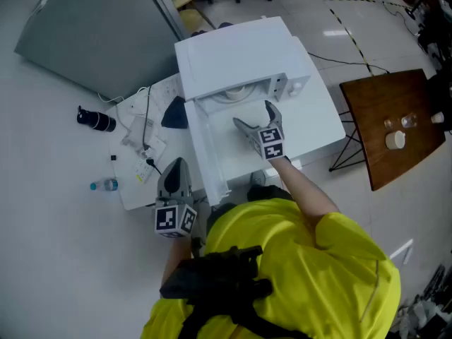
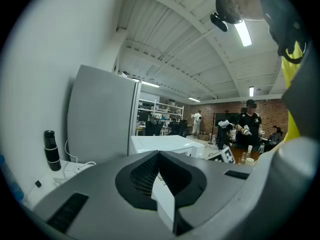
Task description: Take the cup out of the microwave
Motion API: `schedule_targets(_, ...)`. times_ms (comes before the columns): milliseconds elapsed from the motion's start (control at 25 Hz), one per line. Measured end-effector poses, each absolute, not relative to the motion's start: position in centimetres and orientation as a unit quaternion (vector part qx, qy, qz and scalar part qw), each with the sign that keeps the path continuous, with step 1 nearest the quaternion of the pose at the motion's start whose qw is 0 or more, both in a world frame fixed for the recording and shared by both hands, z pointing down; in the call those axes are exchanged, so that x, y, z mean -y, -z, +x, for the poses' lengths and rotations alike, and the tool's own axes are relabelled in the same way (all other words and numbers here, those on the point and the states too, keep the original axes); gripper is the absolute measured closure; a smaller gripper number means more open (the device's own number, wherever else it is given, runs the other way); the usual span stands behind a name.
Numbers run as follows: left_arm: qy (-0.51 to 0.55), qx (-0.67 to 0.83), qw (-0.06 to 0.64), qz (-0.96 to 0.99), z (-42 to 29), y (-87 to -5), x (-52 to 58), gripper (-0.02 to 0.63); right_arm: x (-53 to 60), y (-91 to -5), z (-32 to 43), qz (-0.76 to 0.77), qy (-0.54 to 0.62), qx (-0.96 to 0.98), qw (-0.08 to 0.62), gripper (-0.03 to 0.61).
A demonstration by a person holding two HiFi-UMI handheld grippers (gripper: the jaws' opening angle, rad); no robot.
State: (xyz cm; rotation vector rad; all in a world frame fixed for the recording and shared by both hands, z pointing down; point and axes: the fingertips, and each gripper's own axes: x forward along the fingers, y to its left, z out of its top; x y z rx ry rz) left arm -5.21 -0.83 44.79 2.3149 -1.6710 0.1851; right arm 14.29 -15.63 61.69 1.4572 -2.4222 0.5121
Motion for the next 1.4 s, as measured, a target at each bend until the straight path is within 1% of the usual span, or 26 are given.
schedule_targets(160, -0.063, 0.574, 0.132, 0.805, -3.7, -45.7, 6.4, 0.615, 26.4, -66.9, 11.8, 0.512, -0.128, 0.835, 0.157, 0.037)
schedule_targets(240, -0.067, 0.571, 0.127, 0.808, -3.6, -46.0, 7.6, 0.615, 29.9, -68.8, 10.7, 0.515, -0.12, 0.834, 0.161, 0.037)
schedule_targets(440, -0.083, 0.581, 0.156, 0.795, -5.6, -47.9, 7.6, 0.615, 33.7, -72.2, 10.2, 0.535, -0.147, 0.817, 0.161, 0.037)
schedule_targets(640, -0.088, 0.607, 0.167, 0.772, -7.9, -48.2, 7.3, 0.615, 35.1, -73.8, 9.7, 0.536, -0.14, 0.812, 0.185, 0.039)
schedule_targets(680, -0.088, 0.607, 0.168, 0.772, -8.0, -48.3, 7.2, 0.615, 35.3, -73.7, 9.7, 0.537, -0.138, 0.811, 0.187, 0.065)
schedule_targets(720, -0.088, 0.607, 0.167, 0.772, -8.1, -48.3, 7.0, 0.615, 35.5, -73.7, 9.6, 0.538, -0.136, 0.81, 0.189, 0.076)
schedule_targets(760, -0.087, 0.609, 0.168, 0.771, -8.3, -48.4, 6.8, 0.615, 35.5, -73.7, 9.5, 0.538, -0.134, 0.81, 0.19, 0.107)
schedule_targets(840, -0.087, 0.616, 0.171, 0.764, -9.0, -48.7, 6.3, 0.615, 35.5, -73.7, 9.3, 0.537, -0.134, 0.81, 0.193, 0.124)
schedule_targets(1040, -0.077, 0.63, 0.177, 0.752, -9.9, -49.2, 6.0, 0.615, 33.4, -72.6, 9.6, 0.521, -0.124, 0.822, 0.194, 0.127)
schedule_targets(1200, -0.071, 0.643, 0.178, 0.741, -10.5, -49.1, 6.1, 0.615, 27.5, -70.2, 10.7, 0.507, -0.134, 0.833, 0.175, 0.129)
schedule_targets(1400, -0.051, 0.65, 0.167, 0.74, -11.5, -49.1, 7.2, 0.615, 18.2, -63.4, 12.0, 0.47, -0.155, 0.856, 0.15, 0.127)
